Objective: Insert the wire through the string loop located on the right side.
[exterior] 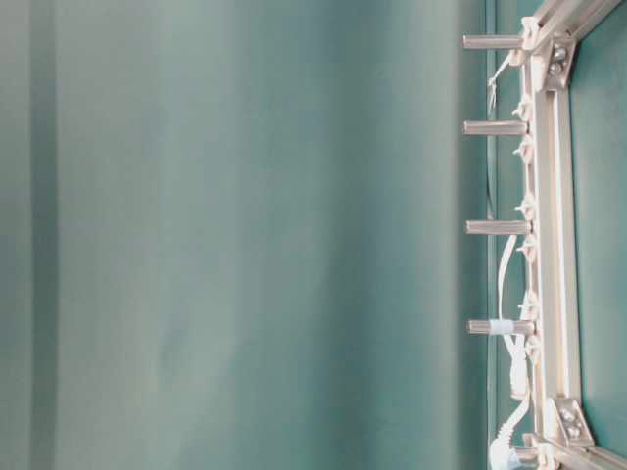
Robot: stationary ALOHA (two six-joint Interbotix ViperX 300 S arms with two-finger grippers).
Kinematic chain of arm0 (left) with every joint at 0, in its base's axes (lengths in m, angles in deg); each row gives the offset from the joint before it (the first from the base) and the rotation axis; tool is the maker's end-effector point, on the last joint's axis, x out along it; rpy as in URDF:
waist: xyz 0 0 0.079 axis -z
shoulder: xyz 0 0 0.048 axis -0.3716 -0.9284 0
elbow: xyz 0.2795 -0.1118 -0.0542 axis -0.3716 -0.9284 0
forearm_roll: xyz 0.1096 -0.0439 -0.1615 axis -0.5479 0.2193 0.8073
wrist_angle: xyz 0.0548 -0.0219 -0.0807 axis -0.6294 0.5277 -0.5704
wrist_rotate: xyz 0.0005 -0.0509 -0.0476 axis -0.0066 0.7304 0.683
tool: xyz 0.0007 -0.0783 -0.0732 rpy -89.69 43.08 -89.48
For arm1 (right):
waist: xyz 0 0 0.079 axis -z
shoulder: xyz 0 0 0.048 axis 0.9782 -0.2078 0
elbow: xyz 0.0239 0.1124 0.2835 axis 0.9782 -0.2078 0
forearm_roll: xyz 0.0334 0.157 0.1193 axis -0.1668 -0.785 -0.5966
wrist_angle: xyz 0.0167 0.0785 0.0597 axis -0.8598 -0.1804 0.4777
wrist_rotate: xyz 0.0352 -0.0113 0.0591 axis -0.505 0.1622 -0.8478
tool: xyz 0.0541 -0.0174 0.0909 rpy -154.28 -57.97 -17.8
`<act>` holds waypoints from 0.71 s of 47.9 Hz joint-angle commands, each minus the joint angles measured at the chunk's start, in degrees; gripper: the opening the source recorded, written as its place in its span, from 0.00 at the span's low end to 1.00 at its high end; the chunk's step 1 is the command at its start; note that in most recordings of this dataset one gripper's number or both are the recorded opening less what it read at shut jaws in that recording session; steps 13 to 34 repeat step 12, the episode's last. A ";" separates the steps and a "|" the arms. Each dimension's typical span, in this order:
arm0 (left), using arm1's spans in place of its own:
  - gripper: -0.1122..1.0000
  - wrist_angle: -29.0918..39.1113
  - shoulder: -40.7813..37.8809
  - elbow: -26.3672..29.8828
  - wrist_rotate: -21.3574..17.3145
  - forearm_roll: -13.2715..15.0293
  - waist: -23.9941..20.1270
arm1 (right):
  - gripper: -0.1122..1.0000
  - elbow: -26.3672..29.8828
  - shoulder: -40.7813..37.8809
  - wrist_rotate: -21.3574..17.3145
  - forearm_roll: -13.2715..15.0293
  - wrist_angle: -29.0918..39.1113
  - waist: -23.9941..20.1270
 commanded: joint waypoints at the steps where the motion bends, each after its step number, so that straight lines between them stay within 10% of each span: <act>1: 0.72 -1.41 2.29 -0.35 -2.72 -0.18 -0.44 | 0.86 1.85 3.08 -0.18 0.09 -0.97 1.14; 10: 0.72 -2.02 7.56 -3.69 -9.40 -0.18 -0.53 | 0.86 -0.26 5.89 -0.18 0.09 -0.79 4.39; 34: 0.72 -2.29 8.70 -4.48 -9.58 -0.09 -0.62 | 0.87 -0.97 6.68 -0.35 0.09 -0.79 5.01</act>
